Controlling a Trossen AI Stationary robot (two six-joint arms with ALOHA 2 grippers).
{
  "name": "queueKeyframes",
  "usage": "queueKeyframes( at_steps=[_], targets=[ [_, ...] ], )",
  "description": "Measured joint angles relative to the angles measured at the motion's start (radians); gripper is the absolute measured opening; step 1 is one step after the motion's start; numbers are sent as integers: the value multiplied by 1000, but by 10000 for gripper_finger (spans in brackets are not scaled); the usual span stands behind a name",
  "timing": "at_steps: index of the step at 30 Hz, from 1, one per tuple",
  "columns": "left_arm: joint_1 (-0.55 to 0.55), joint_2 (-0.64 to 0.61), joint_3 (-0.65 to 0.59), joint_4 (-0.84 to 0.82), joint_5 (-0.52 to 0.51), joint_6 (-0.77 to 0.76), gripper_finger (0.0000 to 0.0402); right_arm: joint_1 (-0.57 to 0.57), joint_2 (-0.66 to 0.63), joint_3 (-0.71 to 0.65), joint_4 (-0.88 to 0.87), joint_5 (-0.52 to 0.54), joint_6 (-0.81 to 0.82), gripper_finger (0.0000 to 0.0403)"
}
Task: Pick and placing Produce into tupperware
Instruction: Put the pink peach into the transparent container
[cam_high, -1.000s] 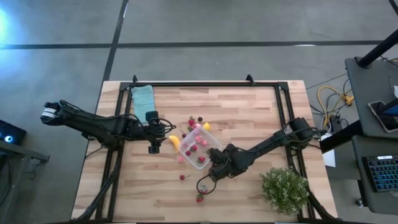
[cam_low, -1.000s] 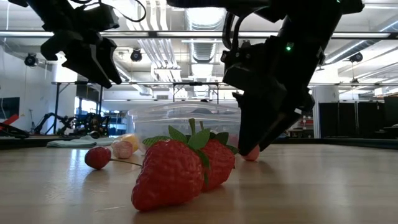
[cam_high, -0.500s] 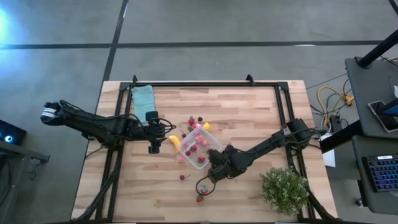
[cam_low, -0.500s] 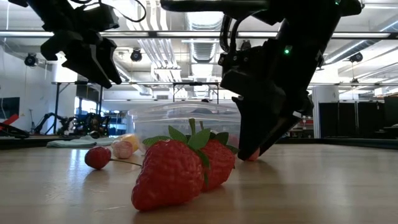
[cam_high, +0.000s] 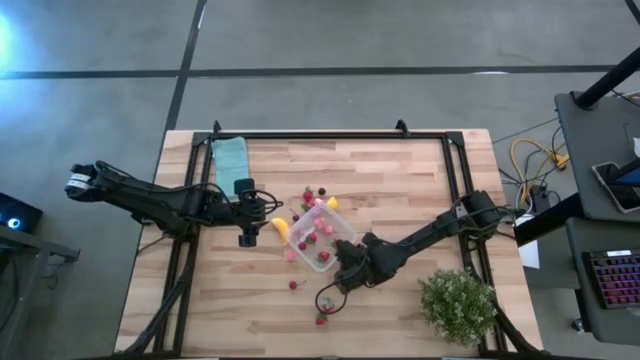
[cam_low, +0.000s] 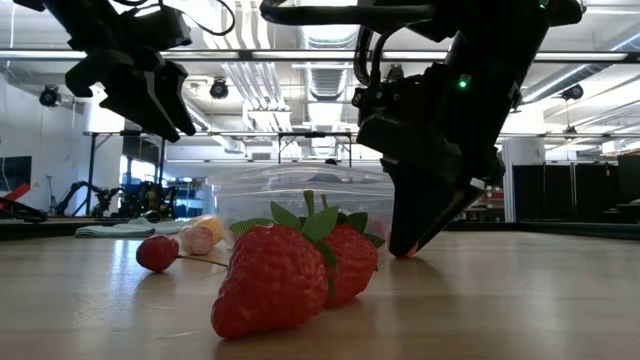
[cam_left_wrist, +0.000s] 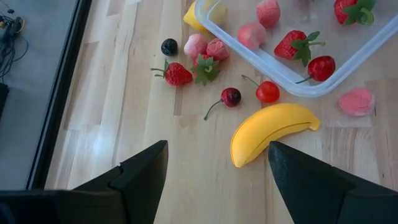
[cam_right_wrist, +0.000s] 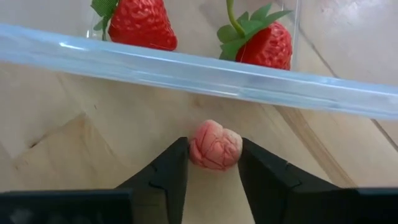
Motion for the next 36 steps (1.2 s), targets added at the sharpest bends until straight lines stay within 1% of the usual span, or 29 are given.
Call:
queueKeyframes(
  at_steps=[5, 9, 12, 16, 20, 23, 25, 27, 32, 36],
  targets=[
    [0, 0, 0, 0, 0, -3, 263, 0, -2, 13, 0, -2, 0, 102],
    [0, 0, 0, 0, 0, -4, 263, 0, -6, 42, -20, -50, 0, 99],
    [0, 0, 0, 0, 0, -4, 263, 5, -9, 84, -63, -91, 0, 100],
    [0, 0, 0, 0, 0, -4, 263, 12, -13, 172, -148, -135, -4, 98],
    [0, 0, 0, 0, 0, -4, 263, 12, -25, 286, -236, -135, -60, 100],
    [0, 0, 0, -2, 0, -5, 263, 4, -37, 350, -270, -82, -120, 102],
    [0, 0, 0, -4, 0, -5, 263, -16, -44, 380, -289, -29, -146, 102],
    [0, -1, -2, -3, 0, -5, 263, -52, -45, 394, -310, -9, -150, 102],
    [0, -1, -26, -4, 0, -6, 263, -158, -43, 372, -312, -24, -153, 116],
    [0, -1, -53, -6, 0, -18, 263, -214, -41, 358, -311, -52, -184, 148]
  ],
)
